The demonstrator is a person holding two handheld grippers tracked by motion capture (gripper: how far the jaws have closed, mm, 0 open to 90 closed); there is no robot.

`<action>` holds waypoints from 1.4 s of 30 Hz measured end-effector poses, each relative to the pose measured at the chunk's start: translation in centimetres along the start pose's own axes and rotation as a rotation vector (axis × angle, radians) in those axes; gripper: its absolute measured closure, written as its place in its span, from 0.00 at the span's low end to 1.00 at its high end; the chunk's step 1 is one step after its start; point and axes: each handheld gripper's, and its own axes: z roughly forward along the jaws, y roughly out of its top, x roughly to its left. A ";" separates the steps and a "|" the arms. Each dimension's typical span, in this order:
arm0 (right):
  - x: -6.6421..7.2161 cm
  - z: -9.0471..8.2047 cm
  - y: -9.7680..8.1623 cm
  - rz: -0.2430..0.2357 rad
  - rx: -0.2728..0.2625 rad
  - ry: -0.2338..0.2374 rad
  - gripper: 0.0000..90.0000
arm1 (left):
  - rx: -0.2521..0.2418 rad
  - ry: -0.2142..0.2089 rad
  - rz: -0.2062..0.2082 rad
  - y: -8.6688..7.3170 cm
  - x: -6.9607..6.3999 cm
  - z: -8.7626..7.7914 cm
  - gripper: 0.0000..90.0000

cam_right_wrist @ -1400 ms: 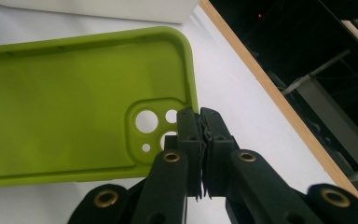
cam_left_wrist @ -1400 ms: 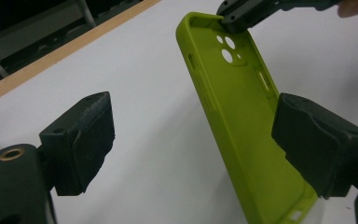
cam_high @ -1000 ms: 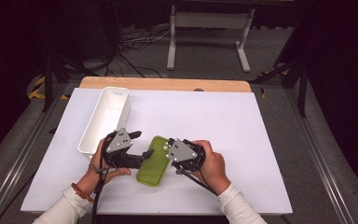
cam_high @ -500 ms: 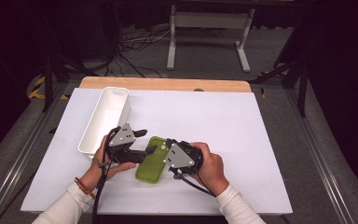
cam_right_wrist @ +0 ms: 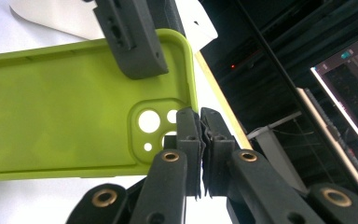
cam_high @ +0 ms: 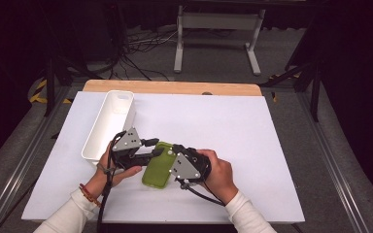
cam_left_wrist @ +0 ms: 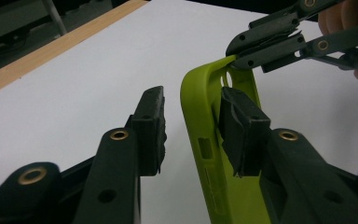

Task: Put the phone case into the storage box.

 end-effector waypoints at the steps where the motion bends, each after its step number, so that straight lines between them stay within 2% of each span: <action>1: 0.0 0.0 0.0 -0.006 0.000 -0.003 0.97 | -0.002 -0.009 -0.001 0.0 0.0 0.0 0.71; 4: 0.1 -0.1 0.1 -0.012 0.001 -0.012 0.97 | -0.004 -0.018 -0.006 0.1 0.1 0.0 0.76; 10: 0.1 -0.3 0.2 -0.049 -0.005 -0.037 0.97 | 0.001 -0.029 0.001 0.5 0.1 -0.1 0.79; 15: 0.1 -0.5 0.3 -0.065 -0.011 -0.049 0.97 | -0.003 -0.034 -0.016 0.6 0.0 -0.2 0.82; 26: 0.1 -0.9 0.5 -0.072 -0.028 -0.054 0.96 | -0.014 -0.021 0.017 0.8 -0.3 -0.8 0.86; 32: 0.0 -1.0 0.4 -0.036 -0.043 -0.042 0.94 | -0.029 0.000 0.035 0.8 -0.5 -1.0 0.87; 39: -0.4 -1.1 0.2 0.054 -0.072 -0.004 0.91 | -0.046 0.009 0.049 0.8 -0.5 -1.3 0.87; 42: -0.7 -1.1 0.0 0.095 -0.082 0.013 0.89 | -0.055 0.027 0.050 0.7 -0.6 -1.6 0.87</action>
